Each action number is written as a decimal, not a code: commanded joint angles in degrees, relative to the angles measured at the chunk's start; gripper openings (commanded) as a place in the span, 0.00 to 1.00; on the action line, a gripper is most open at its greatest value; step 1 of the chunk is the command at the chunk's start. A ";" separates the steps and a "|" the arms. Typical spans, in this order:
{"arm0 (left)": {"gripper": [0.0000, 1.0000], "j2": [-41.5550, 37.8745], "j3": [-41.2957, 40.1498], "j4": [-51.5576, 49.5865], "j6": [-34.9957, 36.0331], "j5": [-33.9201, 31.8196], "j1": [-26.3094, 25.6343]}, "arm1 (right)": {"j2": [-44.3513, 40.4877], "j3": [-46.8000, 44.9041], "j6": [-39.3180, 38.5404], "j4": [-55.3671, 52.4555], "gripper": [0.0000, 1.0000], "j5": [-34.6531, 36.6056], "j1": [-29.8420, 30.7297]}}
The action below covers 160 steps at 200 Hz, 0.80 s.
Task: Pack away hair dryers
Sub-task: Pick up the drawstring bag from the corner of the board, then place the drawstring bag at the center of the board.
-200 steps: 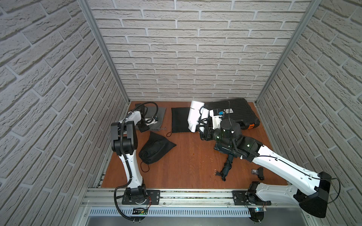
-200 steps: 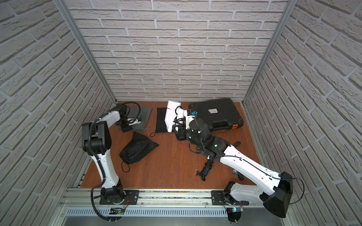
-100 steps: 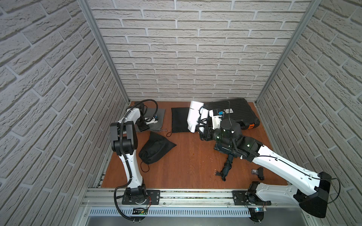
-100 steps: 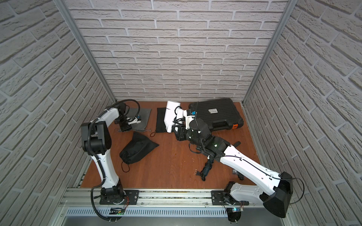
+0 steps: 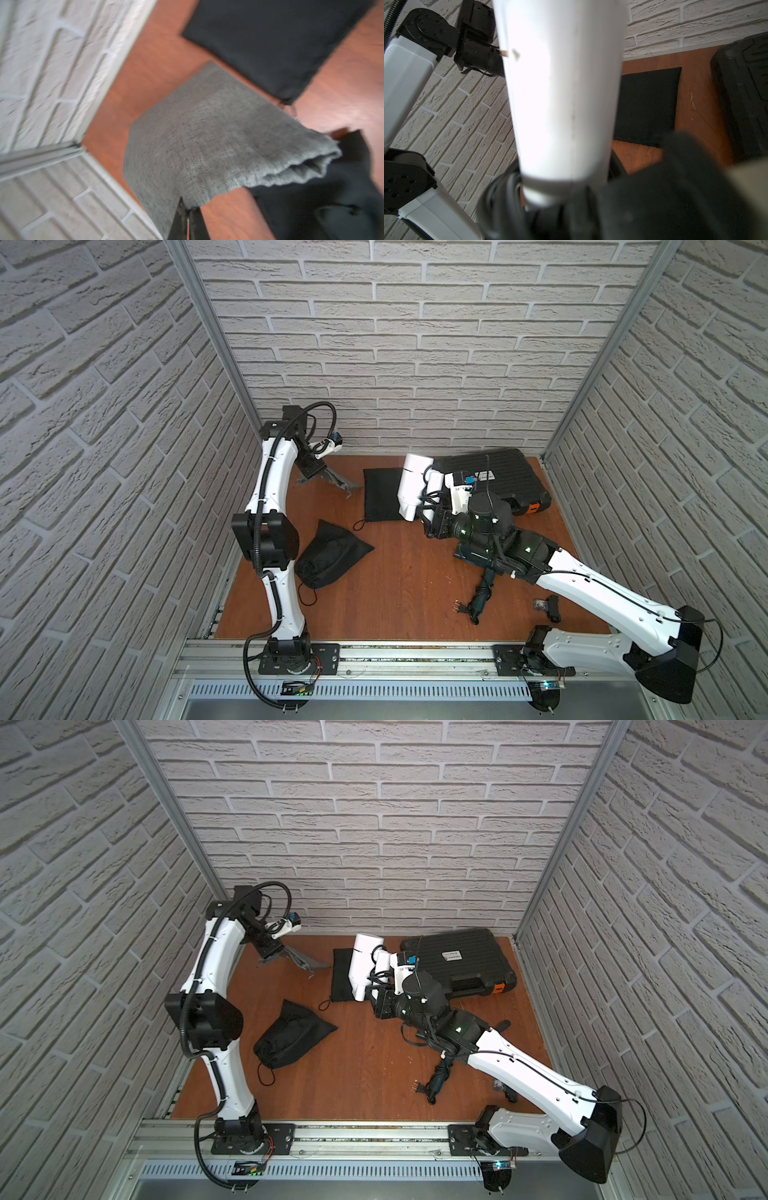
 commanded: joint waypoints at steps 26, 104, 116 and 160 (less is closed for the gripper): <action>0.00 -10.02 -8.22 -2.90 -4.13 2.29 -11.47 | -7.66 3.91 -3.21 -2.53 0.02 8.68 -0.51; 0.00 -22.21 -18.41 -2.46 -6.10 2.93 -24.61 | -18.00 4.89 -6.03 -11.94 0.02 16.48 -0.89; 0.00 -23.74 -21.96 -1.31 -6.62 2.39 -26.93 | -19.12 4.31 -5.85 -12.32 0.02 16.86 -0.89; 0.00 -28.25 -36.63 9.84 -11.09 0.74 -32.80 | -20.90 2.37 -4.81 -13.68 0.02 17.45 -0.89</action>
